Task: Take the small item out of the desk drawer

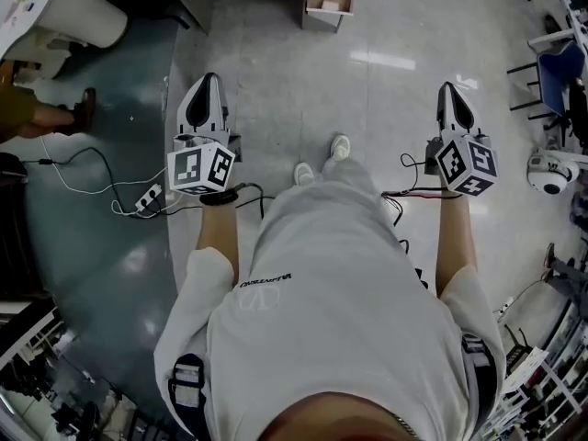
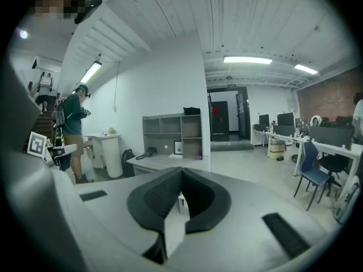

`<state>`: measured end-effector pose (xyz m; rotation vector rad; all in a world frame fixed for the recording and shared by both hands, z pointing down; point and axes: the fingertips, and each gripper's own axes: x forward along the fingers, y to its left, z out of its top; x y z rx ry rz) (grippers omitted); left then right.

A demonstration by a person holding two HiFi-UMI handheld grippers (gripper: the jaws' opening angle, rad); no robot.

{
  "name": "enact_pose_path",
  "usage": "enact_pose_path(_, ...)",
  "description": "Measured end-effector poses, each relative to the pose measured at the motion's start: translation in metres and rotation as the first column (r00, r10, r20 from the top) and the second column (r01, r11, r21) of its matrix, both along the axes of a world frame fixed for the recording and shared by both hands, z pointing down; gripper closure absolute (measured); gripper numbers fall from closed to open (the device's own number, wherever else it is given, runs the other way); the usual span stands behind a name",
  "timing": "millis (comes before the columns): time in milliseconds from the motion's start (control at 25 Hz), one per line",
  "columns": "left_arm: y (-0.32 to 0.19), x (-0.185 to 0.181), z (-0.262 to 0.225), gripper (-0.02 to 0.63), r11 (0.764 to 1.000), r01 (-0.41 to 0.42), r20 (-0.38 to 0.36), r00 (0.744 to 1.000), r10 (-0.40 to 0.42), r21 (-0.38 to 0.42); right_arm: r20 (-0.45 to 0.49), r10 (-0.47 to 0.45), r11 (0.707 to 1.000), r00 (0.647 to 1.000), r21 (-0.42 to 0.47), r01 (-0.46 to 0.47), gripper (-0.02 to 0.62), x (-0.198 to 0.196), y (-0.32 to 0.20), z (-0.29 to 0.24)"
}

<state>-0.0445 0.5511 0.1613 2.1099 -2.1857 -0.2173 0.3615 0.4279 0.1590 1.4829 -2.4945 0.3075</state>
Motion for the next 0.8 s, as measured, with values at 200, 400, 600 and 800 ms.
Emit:
enact_pose_path(200, -0.016, -0.015, 0.01, 0.607, 0.999, 0.031, 0.018, 0.999, -0.031, -0.013, -0.009, -0.022, 1.0, 1.0, -0.012, 0.022, 0.595, -0.029, -0.02, 0.011)
enact_pose_path(400, -0.043, -0.013, 0.002, 0.607, 1.0, 0.006, 0.042, 0.999, -0.006, -0.009, 0.025, -0.038, 0.999, 0.999, -0.008, 0.038, 0.595, -0.046, -0.041, 0.015)
enact_pose_path(600, -0.082, -0.01, -0.007, 0.607, 1.0, -0.018, 0.072, 0.997, 0.018, 0.002, 0.039, -0.056, 0.998, 0.998, -0.022, 0.057, 0.595, -0.06, -0.069, 0.027)
enact_pose_path(800, -0.122, -0.004, -0.002, 0.607, 0.999, -0.039, 0.096, 0.995, 0.041, -0.02, 0.03, -0.084, 0.996, 0.996, -0.027, 0.085, 0.595, -0.071, -0.103, 0.033)
